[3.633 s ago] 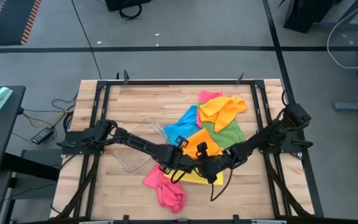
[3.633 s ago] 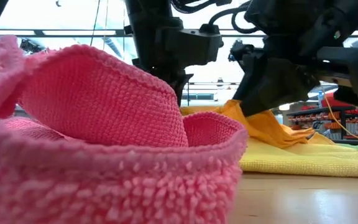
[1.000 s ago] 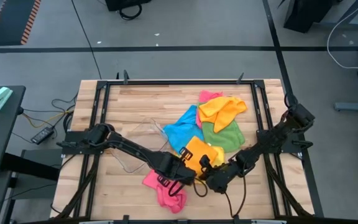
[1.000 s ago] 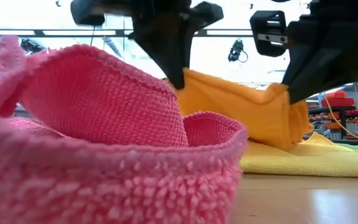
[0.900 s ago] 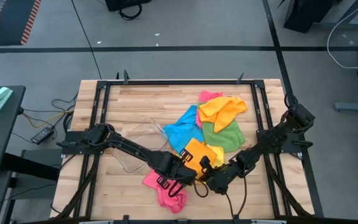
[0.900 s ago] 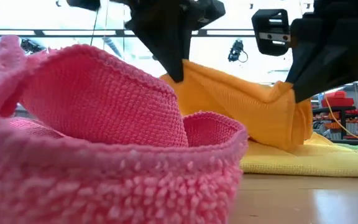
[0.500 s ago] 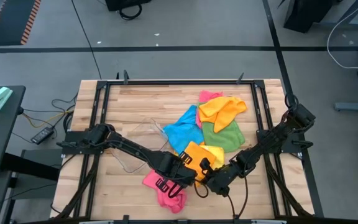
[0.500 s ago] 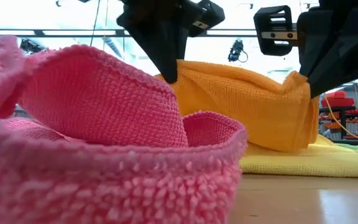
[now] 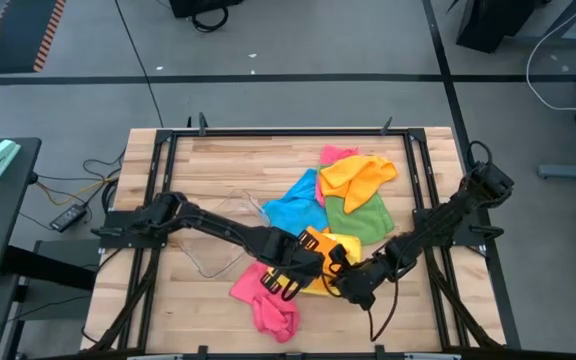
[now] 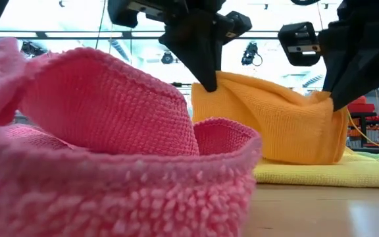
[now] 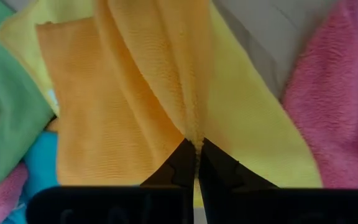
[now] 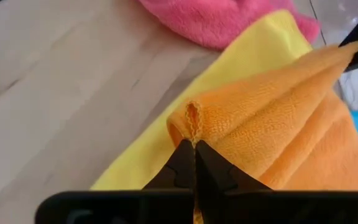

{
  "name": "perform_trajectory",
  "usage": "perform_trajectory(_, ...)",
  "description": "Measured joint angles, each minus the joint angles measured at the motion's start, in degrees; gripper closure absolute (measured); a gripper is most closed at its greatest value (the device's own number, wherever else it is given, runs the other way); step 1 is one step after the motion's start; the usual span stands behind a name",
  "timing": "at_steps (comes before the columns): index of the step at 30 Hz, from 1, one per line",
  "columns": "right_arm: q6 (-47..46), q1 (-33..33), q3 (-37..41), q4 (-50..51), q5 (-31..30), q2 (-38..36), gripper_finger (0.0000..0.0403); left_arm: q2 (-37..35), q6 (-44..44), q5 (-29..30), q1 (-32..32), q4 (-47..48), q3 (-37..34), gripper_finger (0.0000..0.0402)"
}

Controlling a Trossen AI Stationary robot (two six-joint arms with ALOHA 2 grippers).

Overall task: Fold microfiber towels
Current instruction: Fold the left orange microfiber cloth

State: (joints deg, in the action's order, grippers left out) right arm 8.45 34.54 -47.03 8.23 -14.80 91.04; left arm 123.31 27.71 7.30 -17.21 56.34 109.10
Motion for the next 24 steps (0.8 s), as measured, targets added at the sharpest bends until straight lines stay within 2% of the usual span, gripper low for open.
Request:
perform_trajectory(7,3.9,-1.8,4.5,-12.6,2.5,0.8,0.0398,0.0,-1.2,-2.6,-0.4,2.2,0.0,0.0372)
perform_trajectory(13,5.9,-4.3,7.7,-23.4,10.1,1.5,0.0397,0.0,-2.4,-2.8,-1.5,2.9,0.0,0.0382)
perform_trajectory(17,5.9,-4.5,8.1,-23.7,10.6,1.9,0.0397,0.2,-5.7,-2.8,-1.5,3.0,0.0,0.038)
perform_trajectory(24,5.3,-4.4,8.1,-21.6,12.3,2.0,0.0397,2.8,-8.8,-2.7,-2.6,3.3,0.0,0.0339)
